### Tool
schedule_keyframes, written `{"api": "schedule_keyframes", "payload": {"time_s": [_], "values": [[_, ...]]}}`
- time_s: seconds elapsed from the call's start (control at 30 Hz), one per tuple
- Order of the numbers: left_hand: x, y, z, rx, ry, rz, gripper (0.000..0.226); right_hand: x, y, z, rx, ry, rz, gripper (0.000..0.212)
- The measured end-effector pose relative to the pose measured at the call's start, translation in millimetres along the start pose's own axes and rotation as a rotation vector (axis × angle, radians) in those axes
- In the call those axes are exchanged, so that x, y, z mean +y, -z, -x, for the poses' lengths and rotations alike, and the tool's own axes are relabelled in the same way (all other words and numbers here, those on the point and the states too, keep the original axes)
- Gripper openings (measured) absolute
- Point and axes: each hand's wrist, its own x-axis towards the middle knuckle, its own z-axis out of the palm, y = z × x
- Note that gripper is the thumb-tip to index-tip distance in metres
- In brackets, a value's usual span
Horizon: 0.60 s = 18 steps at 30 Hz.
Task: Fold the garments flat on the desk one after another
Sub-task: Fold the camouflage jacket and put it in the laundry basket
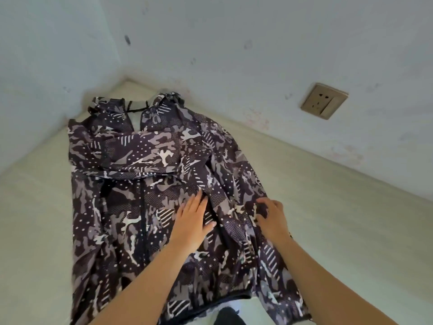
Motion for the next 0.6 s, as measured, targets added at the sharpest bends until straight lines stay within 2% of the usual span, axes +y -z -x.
{"api": "schedule_keyframes", "payload": {"time_s": [0.1, 0.23, 0.37, 0.47, 0.53, 0.6], "values": [[16, 0, -21, 0.007, 0.064, -0.014, 0.073, 6, 6, -24, -0.062, 0.029, 0.004, 0.029], [25, -13, -30, -0.102, 0.193, -0.025, 0.102, 18, 29, -63, -0.052, -0.001, 0.052, 0.028], [20, -8, -28, -0.199, 0.230, -0.111, 0.117, 21, 62, -101, -0.055, 0.030, 0.180, 0.028], [24, 4, -23, -0.350, 0.279, -0.234, 0.128, 22, 79, -121, -0.133, 0.055, 0.322, 0.049], [32, 16, -25, -0.429, 0.309, -0.341, 0.119, 18, 82, -127, -0.142, 0.090, 0.298, 0.061], [38, 28, -34, -0.391, 0.289, -0.400, 0.082, 10, 79, -123, -0.071, 0.098, 0.125, 0.048]]}}
